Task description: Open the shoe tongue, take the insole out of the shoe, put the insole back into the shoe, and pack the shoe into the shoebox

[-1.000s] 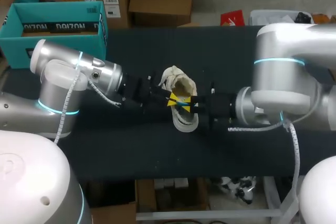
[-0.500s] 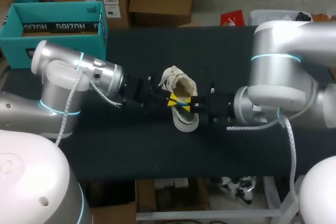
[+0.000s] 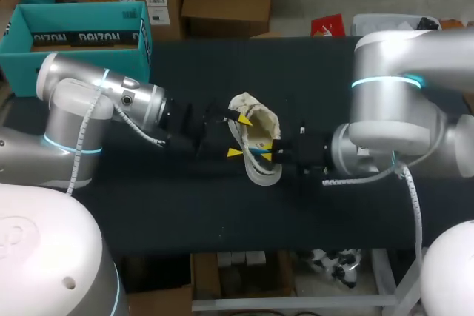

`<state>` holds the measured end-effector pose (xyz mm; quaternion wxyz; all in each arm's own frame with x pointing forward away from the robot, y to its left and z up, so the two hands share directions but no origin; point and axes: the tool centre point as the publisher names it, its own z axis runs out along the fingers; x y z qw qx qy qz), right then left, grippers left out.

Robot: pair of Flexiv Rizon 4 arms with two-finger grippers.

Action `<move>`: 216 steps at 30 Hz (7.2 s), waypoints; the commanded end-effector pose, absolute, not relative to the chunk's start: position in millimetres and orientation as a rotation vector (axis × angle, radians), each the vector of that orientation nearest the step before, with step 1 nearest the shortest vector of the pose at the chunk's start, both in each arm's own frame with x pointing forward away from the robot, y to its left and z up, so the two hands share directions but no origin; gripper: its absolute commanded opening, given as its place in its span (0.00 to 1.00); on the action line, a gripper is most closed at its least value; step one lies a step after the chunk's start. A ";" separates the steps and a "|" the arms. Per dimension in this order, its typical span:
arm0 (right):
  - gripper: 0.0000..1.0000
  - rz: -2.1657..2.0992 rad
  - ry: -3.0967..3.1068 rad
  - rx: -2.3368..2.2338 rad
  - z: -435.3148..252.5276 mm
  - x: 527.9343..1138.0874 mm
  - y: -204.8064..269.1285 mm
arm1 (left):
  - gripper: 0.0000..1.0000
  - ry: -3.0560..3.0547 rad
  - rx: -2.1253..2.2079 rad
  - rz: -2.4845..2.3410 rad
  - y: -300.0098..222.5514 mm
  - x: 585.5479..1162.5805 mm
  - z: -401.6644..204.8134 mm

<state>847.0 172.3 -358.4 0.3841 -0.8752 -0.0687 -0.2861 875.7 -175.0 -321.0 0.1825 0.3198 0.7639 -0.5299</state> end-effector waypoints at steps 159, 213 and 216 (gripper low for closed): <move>1.00 -0.318 -2.614 -1.407 -308.3 833.9 -1.6 | 1.00 2.297 -2.085 -0.519 -173.9 871.2 -335.2; 1.00 -0.119 -3.291 -0.280 -296.6 823.4 -48.9 | 0.00 2.730 -0.799 -0.943 -138.9 873.8 -222.9; 1.00 -0.146 -3.292 -0.183 -292.7 828.9 -57.3 | 0.00 2.759 -0.637 -0.923 -139.5 872.8 -210.7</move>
